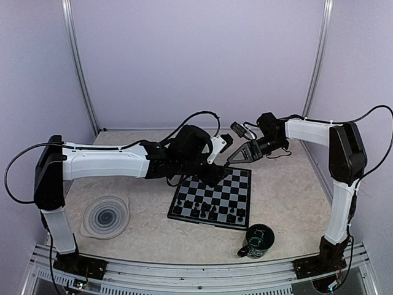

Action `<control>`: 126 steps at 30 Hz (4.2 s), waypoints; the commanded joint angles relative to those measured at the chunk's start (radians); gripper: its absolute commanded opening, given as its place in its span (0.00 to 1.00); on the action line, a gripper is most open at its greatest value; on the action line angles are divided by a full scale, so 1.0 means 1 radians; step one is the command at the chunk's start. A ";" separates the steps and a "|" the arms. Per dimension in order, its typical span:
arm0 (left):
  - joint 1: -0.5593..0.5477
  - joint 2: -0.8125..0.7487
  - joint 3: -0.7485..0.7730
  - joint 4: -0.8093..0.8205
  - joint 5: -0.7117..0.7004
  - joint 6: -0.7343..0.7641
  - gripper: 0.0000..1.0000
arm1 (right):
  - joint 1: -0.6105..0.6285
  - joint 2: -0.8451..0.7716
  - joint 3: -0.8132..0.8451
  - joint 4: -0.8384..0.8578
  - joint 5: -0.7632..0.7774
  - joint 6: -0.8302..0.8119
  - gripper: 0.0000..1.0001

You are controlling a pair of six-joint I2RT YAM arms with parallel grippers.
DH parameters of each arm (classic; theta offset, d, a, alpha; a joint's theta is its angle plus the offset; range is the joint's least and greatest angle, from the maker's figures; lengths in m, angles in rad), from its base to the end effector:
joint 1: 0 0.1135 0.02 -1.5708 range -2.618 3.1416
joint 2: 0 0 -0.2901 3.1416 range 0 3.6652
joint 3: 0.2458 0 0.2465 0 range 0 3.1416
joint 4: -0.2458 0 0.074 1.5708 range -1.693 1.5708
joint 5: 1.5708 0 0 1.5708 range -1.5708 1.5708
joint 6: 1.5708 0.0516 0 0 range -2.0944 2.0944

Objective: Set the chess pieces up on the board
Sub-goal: Pass from the left arm to the right, then place the knight at g8, then pick up the bishop at e8.

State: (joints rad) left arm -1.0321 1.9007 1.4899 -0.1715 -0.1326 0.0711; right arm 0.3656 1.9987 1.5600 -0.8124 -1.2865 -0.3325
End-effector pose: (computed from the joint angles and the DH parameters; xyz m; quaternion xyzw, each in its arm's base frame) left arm 0.2427 -0.3928 0.2786 0.4336 0.7646 -0.1671 0.4467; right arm 0.3653 0.1929 0.2462 -0.3599 0.7097 0.5942 0.1175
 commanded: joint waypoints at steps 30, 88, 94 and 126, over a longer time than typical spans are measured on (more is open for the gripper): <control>0.281 -0.516 -0.324 0.267 -0.171 -0.035 0.99 | 0.548 0.018 0.116 0.050 0.807 -0.251 0.02; 0.237 -0.487 -0.330 0.266 -0.228 -0.001 0.99 | 0.609 0.110 0.276 -0.009 0.939 -0.202 0.24; 0.252 -0.479 -0.315 0.246 -0.235 -0.032 0.99 | 0.570 -0.001 0.151 0.040 0.994 -0.209 0.31; 0.256 -0.488 -0.315 0.244 -0.228 -0.029 0.99 | 0.498 0.133 0.151 -0.119 1.017 -0.280 0.42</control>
State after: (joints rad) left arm -0.7788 1.4166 1.1599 0.0742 -0.3569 0.0483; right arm 0.8589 2.1021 1.6802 -0.9123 -0.2600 -0.6094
